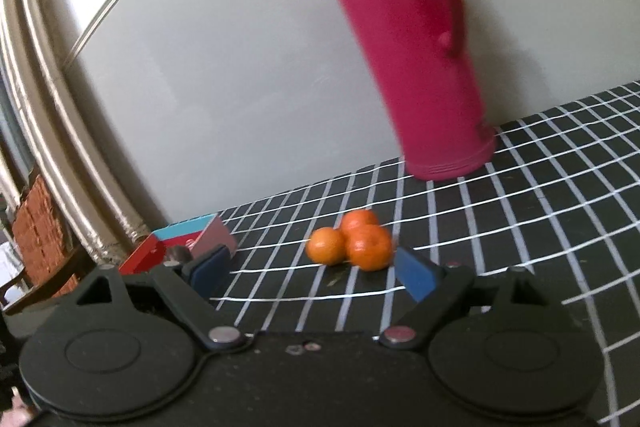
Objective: Organize fruits
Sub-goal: 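Carry the dark fruit into the red tray and open the left gripper, then move the right gripper to the mandarins and grasp one, then carry the mandarin into the red tray and open the right gripper, then move the left gripper to the two remaining mandarins and grasp one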
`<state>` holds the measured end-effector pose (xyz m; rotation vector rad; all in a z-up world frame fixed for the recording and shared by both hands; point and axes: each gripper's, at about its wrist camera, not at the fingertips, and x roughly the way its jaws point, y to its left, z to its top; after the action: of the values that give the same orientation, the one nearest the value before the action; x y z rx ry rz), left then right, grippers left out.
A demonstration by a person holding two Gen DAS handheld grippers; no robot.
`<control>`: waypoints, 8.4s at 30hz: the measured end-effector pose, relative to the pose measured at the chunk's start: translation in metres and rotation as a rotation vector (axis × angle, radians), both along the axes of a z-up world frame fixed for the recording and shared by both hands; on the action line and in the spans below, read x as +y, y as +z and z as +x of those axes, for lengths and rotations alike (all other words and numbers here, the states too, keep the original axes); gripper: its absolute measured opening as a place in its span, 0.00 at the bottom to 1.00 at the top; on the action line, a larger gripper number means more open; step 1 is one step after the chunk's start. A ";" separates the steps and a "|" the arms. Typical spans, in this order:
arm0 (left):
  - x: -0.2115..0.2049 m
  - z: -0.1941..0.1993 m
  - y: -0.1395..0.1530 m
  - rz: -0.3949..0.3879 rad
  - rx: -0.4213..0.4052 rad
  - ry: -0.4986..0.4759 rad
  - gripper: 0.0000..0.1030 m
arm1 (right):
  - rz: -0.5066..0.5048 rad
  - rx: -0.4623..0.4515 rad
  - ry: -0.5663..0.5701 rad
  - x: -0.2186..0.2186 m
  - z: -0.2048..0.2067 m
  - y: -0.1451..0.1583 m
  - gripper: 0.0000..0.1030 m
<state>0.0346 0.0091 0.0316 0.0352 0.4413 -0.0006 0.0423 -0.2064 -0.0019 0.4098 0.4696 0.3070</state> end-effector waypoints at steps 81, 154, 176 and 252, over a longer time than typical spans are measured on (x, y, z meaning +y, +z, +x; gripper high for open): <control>0.003 -0.018 -0.025 0.030 0.116 -0.071 0.61 | -0.207 0.113 0.005 0.021 0.055 -0.024 0.82; 0.130 -0.021 -0.003 -0.047 0.035 0.221 0.68 | -0.226 -0.013 0.383 0.203 0.078 0.004 0.42; 0.051 -0.012 -0.004 0.013 0.003 0.067 0.68 | -0.203 0.008 0.195 0.108 0.051 0.008 0.67; -0.077 0.094 -0.059 0.037 0.133 -0.193 0.39 | -0.062 0.043 -0.034 -0.023 0.031 -0.006 0.73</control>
<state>0.1290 -0.0683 -0.0272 0.1147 0.5693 -0.1855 0.0729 -0.2294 -0.0084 0.3638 0.5120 0.2504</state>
